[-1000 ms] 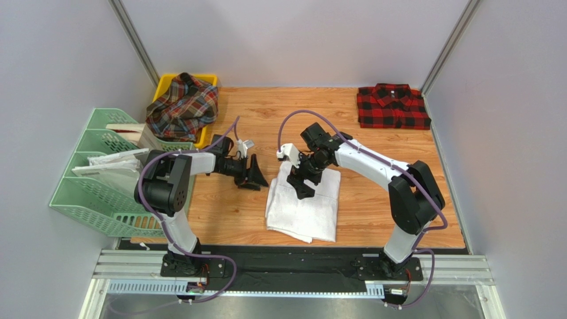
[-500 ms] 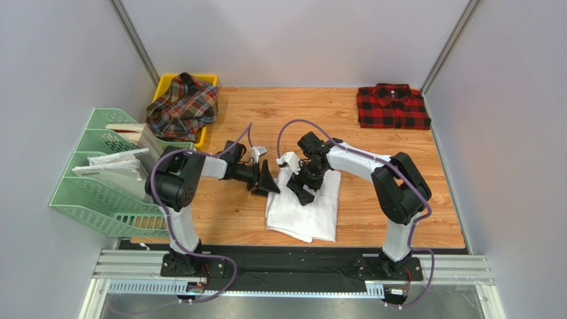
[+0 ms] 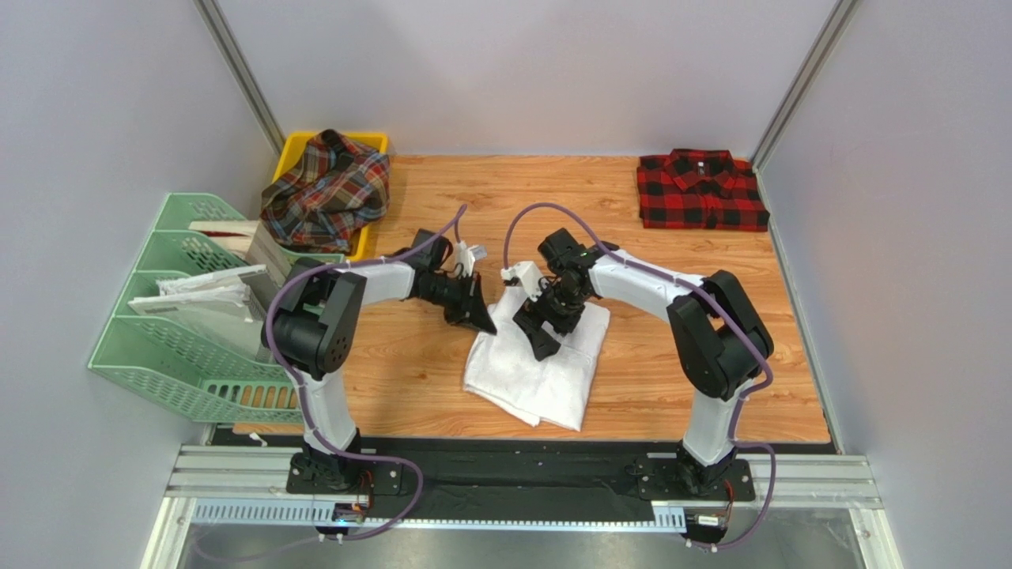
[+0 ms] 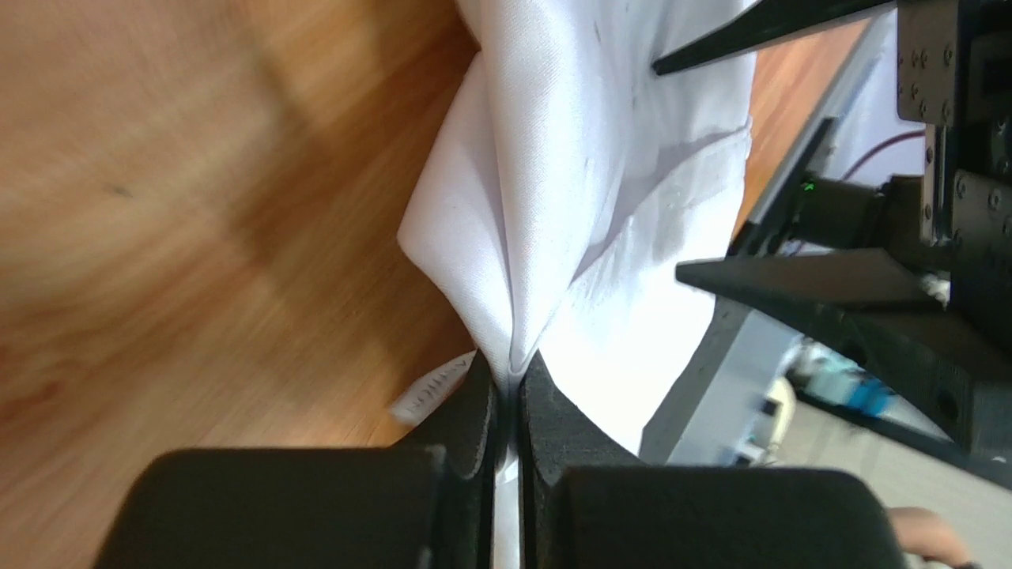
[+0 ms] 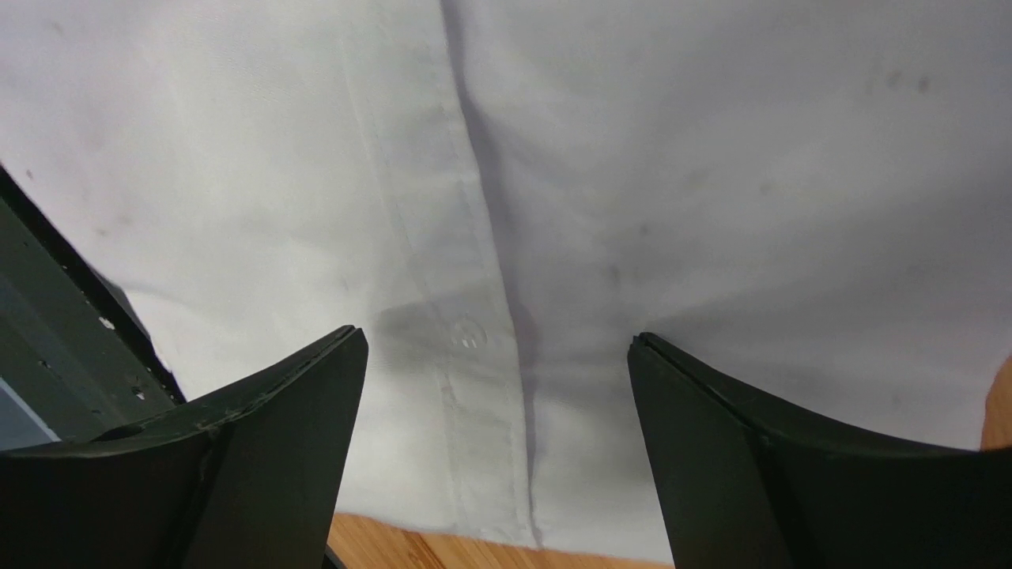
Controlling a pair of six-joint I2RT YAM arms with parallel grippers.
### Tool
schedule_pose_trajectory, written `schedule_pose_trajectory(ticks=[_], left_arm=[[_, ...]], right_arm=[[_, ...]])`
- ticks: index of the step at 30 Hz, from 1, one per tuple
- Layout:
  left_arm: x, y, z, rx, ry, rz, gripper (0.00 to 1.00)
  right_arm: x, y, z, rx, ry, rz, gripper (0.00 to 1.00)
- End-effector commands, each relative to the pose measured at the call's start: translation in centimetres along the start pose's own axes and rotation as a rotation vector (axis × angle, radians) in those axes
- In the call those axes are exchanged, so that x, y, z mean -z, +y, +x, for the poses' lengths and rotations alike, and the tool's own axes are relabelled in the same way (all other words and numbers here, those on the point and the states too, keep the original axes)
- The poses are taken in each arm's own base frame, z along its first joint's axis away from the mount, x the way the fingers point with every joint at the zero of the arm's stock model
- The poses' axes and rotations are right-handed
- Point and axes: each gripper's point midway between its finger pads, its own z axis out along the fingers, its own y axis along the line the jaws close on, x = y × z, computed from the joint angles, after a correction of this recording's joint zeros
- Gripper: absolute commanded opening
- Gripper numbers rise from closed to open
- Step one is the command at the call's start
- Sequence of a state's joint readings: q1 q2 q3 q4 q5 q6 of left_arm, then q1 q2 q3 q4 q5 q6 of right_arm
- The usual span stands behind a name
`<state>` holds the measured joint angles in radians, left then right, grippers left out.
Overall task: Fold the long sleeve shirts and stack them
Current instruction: Fold the shirt
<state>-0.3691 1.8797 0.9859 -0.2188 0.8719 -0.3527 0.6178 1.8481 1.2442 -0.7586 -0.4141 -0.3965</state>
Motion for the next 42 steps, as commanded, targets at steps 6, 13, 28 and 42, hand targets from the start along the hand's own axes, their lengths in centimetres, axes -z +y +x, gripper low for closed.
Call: schedule_pose_trajectory(ticks=[6,13,28,42], left_arm=[[11.4,-2.2,-8.7,-0.591,0.063,-0.472,0.00],[22.4,-5.0,-23.0,-1.120,0.017,-1.044,0.00],[4.8,3.8,-10.9,-1.098,0.413,-1.048,0.00],[0.7,-11.8,-2.0,-0.990,0.324,-0.574,0.48]], right_arm=[[10.2,-3.2,-0.4,-0.325,-0.302,0.037,0.89],[12.6,-4.6,2.0,-0.428,-0.375,0.067,0.89],[11.4,-5.1,4.1,-0.553,-0.368,0.010,0.88],[11.5,-5.1,5.1,-0.625,-0.374,-0.013,0.88]])
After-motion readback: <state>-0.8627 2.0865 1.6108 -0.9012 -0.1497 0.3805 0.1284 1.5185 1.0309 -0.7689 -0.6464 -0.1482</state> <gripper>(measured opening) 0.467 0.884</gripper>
